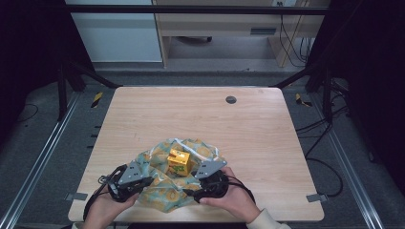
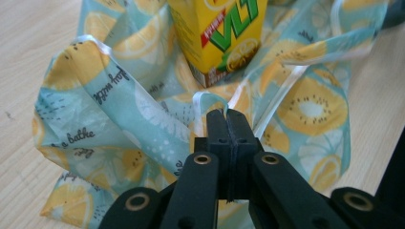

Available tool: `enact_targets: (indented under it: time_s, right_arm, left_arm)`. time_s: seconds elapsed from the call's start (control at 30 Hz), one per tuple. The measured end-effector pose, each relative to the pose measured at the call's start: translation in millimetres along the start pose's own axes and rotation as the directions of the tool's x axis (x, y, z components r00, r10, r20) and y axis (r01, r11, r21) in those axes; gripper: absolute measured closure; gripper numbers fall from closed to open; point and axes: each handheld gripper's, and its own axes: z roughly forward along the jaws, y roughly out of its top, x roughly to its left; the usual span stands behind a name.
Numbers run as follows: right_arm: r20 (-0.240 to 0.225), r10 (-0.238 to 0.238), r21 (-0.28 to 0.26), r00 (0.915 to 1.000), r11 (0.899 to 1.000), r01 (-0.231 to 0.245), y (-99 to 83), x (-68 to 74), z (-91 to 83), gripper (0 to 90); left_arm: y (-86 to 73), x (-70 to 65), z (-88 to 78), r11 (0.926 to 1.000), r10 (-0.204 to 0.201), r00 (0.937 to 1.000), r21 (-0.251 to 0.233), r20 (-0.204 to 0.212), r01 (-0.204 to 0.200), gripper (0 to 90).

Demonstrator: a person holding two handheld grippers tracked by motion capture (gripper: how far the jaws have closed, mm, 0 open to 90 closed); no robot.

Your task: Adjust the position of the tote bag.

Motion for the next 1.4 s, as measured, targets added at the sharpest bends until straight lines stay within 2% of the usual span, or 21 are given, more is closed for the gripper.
enact_targets:
  time_s: [0.17, 0.3, 0.37, 0.47, 0.53, 0.67, 0.73, 0.8, 0.87, 0.9, 0.97, 1.03, 1.1, 1.17, 1.2, 1.3, 1.4]
  right_arm:
    - [0.033, 0.027, -0.022, 0.9991, 0.999, -0.027, -4.6, -12.4, -17.0, 35.5]
    - [0.07, 0.056, -0.05, 0.9959, 0.997, -0.053, -6.8, -23.2, -29.1, 35.9]
    - [0.088, 0.063, -0.066, 0.9941, 0.996, -0.057, -7.0, -27.5, -33.0, 38.8]
    - [0.131, 0.063, -0.079, 0.9894, 0.995, -0.053, -4.9, -34.1, -35.2, 39.5]
    - [0.174, 0.075, -0.083, 0.9819, 0.995, -0.061, -3.5, -41.4, -34.0, 39.8]
    - [0.207, 0.1, -0.053, 0.9733, 0.994, -0.091, -3.9, -58.2, -22.2, 38.5]
    - [0.21, 0.112, -0.039, 0.9713, 0.994, -0.106, -5.0, -64.7, -14.0, 36.7]
    - [0.222, 0.118, -0.017, 0.9677, 0.993, -0.118, -6.2, -69.4, -6.6, 35.0]
    - [0.221, 0.118, 0.001, 0.9682, 0.993, -0.121, -8.0, -70.9, -1.9, 34.4]
    - [0.225, 0.115, 0.008, 0.9677, 0.993, -0.12, -8.7, -70.5, -0.5, 34.2]
    - [0.224, 0.107, 0.016, 0.9688, 0.993, -0.113, -9.3, -68.7, 0.2, 34.0]
    - [0.226, 0.104, 0.016, 0.9687, 0.994, -0.11, -9.2, -67.5, 1.0, 32.8]
    - [0.238, 0.107, 0.018, 0.9653, 0.993, -0.115, -9.6, -66.1, 1.4, 31.6]
    - [0.234, 0.109, 0.011, 0.9661, 0.993, -0.115, -11.3, -65.5, 1.1, 30.2]
    - [0.236, 0.108, 0.014, 0.9657, 0.993, -0.115, -11.6, -65.5, 1.0, 28.8]
    - [0.222, 0.12, 0.012, 0.9676, 0.992, -0.125, -11.6, -65.6, 0.3, 21.4]
    - [0.218, 0.108, 0.019, 0.97, 0.993, -0.115, -11.4, -65.6, -1.2, 20.4]
  left_arm:
    - [-7.2, -0.8, 4.0, 0.9991, 0.013, 0.9997, 0.04, 0.023, -0.014, 90.0]
    - [-10.9, -2.7, 6.2, 0.9981, 0.026, 0.9994, 0.056, 0.021, -0.028, 90.0]
    - [-12.0, -2.5, 8.1, 0.9981, 0.019, 0.9997, 0.059, 0.018, -0.02, 90.0]
    - [-12.3, -1.4, 12.3, 0.9975, 0.005, 1.0, 0.071, 0.007, -0.005, 90.0]
    - [-12.8, -1.4, 14.4, 0.9969, 0.008, 1.0, 0.079, 0.004, -0.008, 89.6]
    - [-12.0, -2.2, 15.9, 0.9976, 0.009, 1.0, 0.069, 0.0, -0.009, 86.0]
    - [-10.6, -3.5, 16.7, 0.9985, 0.007, 0.9999, 0.054, -0.012, -0.007, 81.5]
    - [-7.9, -5.4, 17.0, 0.9996, 0.007, 0.9993, 0.028, -0.036, -0.006, 73.2]
    - [-2.0, -8.7, 14.0, 0.9998, -0.018, 0.9956, -0.009, -0.092, 0.017, 66.7]
    - [1.6, -11.0, 11.1, 0.9992, -0.016, 0.9955, -0.037, -0.093, 0.013, 62.8]
    - [7.9, -16.1, 6.4, 0.9956, -0.023, 0.9943, -0.093, -0.104, 0.013, 56.6]
    - [12.4, -19.9, 3.8, 0.9921, 0.001, 0.993, -0.124, -0.118, -0.016, 53.9]
    - [17.7, -22.5, -0.5, 0.9839, -0.003, 0.9891, -0.177, -0.148, -0.023, 50.0]
    - [23.6, -23.0, -3.0, 0.9779, -0.03, 0.9869, -0.209, -0.159, -0.004, 44.0]
    - [25.5, -23.3, -1.9, 0.9802, -0.032, 0.9871, -0.198, -0.157, 0.0, 40.2]
    - [24.4, -27.8, 12.0, 0.9871, -0.028, 0.9896, -0.16, -0.141, 0.005, 37.6]
    - [19.7, -31.7, 27.1, 0.9954, -0.021, 0.9938, -0.096, -0.109, 0.01, 31.6]
